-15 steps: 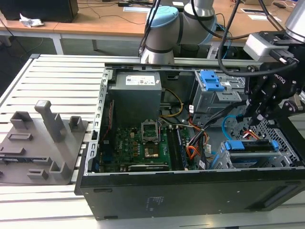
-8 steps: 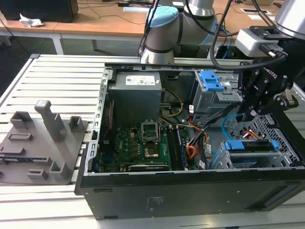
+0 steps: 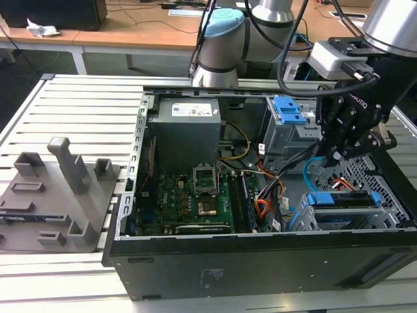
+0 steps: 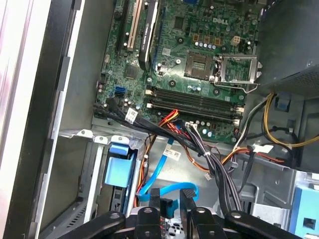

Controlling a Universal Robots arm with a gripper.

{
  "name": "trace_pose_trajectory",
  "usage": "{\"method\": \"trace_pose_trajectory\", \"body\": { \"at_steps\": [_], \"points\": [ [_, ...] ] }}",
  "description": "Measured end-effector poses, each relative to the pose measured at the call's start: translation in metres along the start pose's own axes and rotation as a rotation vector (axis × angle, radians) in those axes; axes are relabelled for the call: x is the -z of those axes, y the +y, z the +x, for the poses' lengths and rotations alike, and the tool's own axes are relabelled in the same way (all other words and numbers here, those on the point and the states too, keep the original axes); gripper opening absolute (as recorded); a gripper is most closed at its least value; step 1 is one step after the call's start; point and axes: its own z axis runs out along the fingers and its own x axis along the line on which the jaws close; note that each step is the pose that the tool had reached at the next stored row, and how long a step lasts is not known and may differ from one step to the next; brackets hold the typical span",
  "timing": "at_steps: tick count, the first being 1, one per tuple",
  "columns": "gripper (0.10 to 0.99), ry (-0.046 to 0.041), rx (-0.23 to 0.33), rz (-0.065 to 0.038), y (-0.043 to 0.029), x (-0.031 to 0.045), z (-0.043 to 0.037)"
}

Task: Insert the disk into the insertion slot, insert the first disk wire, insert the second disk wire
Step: 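Insert the second disk wire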

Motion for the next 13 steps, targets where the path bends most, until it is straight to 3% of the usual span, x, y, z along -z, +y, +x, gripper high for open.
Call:
{"method": "trace_pose_trajectory", "body": {
  "at_steps": [2, 6, 7, 10, 13],
  "points": [
    [0.302, 0.0062, 0.003, -0.001, 0.0001, -0.001, 0.0],
    [0.286, 0.0073, 0.002, -0.001, 0.0002, -0.001, 0.0],
    [0.165, 0.0077, 0.002, -0.001, 0.0002, -0.001, 0.0],
    [0.165, 0.0084, 0.002, -0.001, 0.0002, -0.001, 0.0002],
    [0.165, 0.0084, 0.002, -0.001, 0.0021, -0.0013, 0.01]
  ]
}}
